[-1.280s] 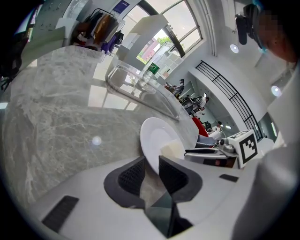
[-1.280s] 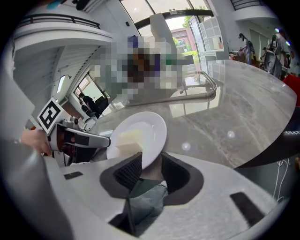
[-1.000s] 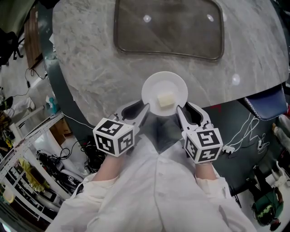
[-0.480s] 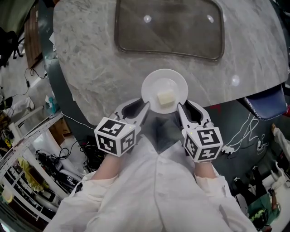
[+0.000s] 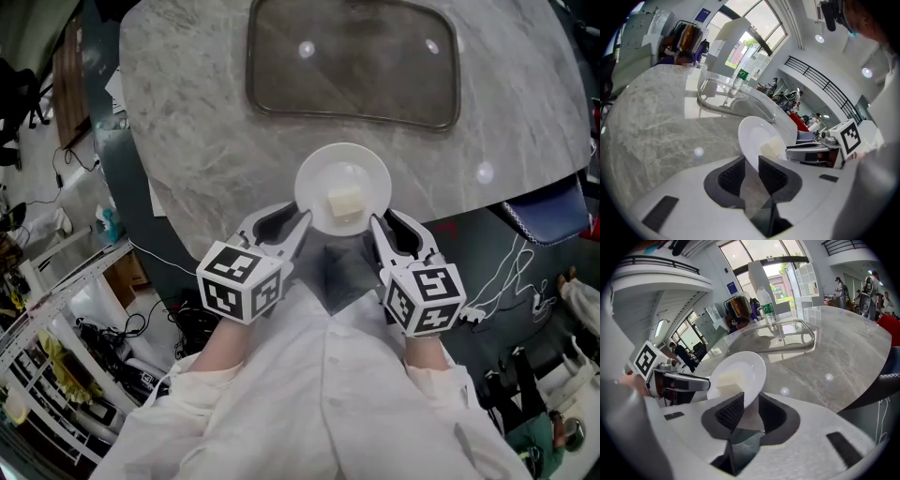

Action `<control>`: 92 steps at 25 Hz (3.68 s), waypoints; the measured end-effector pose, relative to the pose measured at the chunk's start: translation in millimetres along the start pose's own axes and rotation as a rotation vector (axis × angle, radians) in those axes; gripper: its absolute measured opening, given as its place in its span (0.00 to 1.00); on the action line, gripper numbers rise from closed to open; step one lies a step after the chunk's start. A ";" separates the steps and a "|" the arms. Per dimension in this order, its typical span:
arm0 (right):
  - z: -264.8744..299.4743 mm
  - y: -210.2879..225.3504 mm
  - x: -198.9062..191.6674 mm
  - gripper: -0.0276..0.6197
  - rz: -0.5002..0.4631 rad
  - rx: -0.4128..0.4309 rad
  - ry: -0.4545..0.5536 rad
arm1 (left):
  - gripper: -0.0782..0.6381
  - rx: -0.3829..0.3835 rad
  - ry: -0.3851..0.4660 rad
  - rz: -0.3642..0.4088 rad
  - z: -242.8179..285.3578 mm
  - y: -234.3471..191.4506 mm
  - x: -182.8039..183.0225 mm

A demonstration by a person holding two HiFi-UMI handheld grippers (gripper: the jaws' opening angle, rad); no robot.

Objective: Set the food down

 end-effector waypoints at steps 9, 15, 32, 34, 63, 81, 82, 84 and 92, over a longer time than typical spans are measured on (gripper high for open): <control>-1.9 -8.4 18.1 0.17 0.029 -0.034 0.045 | 0.24 -0.038 0.008 0.060 -7.1 -2.8 25.2; -3.7 -10.6 31.4 0.17 0.032 -0.049 0.073 | 0.24 -0.066 0.016 0.090 -10.0 -2.2 39.6; 29.6 34.3 109.8 0.17 -0.033 0.012 0.077 | 0.24 -0.014 0.055 0.095 36.3 -11.6 114.2; 35.8 41.4 120.9 0.17 -0.030 0.015 0.077 | 0.24 -0.006 0.060 0.093 43.9 -13.8 125.1; 123.3 104.3 196.4 0.16 -0.050 0.065 0.008 | 0.24 0.074 0.049 0.061 129.3 -63.7 204.1; 125.9 105.6 196.9 0.16 -0.043 0.116 -0.015 | 0.24 0.056 0.046 0.050 130.7 -67.2 203.8; 125.9 106.0 197.5 0.16 -0.049 0.113 -0.014 | 0.24 0.059 0.053 0.054 130.2 -67.4 205.0; 125.4 107.0 199.6 0.16 -0.059 0.104 -0.006 | 0.25 0.065 0.065 0.059 128.2 -68.4 207.6; 100.2 96.5 205.3 0.16 -0.064 0.070 0.091 | 0.25 0.040 0.094 0.103 104.3 -55.9 199.5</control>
Point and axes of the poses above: the fingertips, and each gripper's own axes: z forward along the fingers, y to its right, x out of its top, the point moved 2 cm from there along -z, backward along the fingers, and after that the axes turned 4 degrees about y, right-handed, at the moved point
